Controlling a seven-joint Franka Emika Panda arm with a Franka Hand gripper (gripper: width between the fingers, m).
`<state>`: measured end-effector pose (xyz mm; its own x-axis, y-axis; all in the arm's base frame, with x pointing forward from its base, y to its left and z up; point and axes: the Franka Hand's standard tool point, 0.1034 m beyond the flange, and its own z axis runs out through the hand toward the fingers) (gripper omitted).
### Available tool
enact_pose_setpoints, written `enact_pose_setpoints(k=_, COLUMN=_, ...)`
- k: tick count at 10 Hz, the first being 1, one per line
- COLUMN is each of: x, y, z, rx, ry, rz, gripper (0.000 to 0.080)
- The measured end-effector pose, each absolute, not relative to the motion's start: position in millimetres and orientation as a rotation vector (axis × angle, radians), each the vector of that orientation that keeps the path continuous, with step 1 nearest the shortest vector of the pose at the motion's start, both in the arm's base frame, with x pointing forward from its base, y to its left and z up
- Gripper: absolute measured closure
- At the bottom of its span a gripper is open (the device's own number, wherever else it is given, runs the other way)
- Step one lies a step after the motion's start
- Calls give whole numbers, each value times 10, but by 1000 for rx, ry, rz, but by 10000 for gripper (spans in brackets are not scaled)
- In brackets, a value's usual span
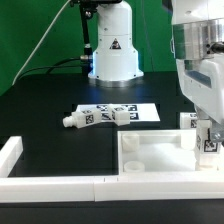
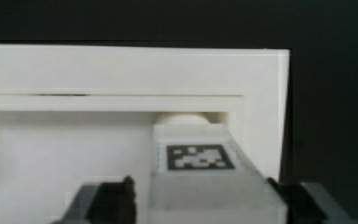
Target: Assemble one leg
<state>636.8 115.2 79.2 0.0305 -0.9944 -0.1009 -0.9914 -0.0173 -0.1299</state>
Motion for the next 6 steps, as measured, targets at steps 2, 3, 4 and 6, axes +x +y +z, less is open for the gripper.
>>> enact_pose_setpoints(k=2, x=6353, y=1235, z=789, rx=-2532, ry=1616, rz=-91, gripper=198)
enact_pose_setpoints(k=3, x=6339, y=1249, z=781, rx=-2634, ry=1455, rz=-94, gripper=165)
enact_pose_setpoints(k=4, x=6321, y=1248, z=769, rx=-2762, ry=1222, rz=-102, gripper=153)
enact_pose_setpoints(k=6, x=6324, y=1221, z=763, rx=-2844, ry=1044, rz=-144, gripper=153)
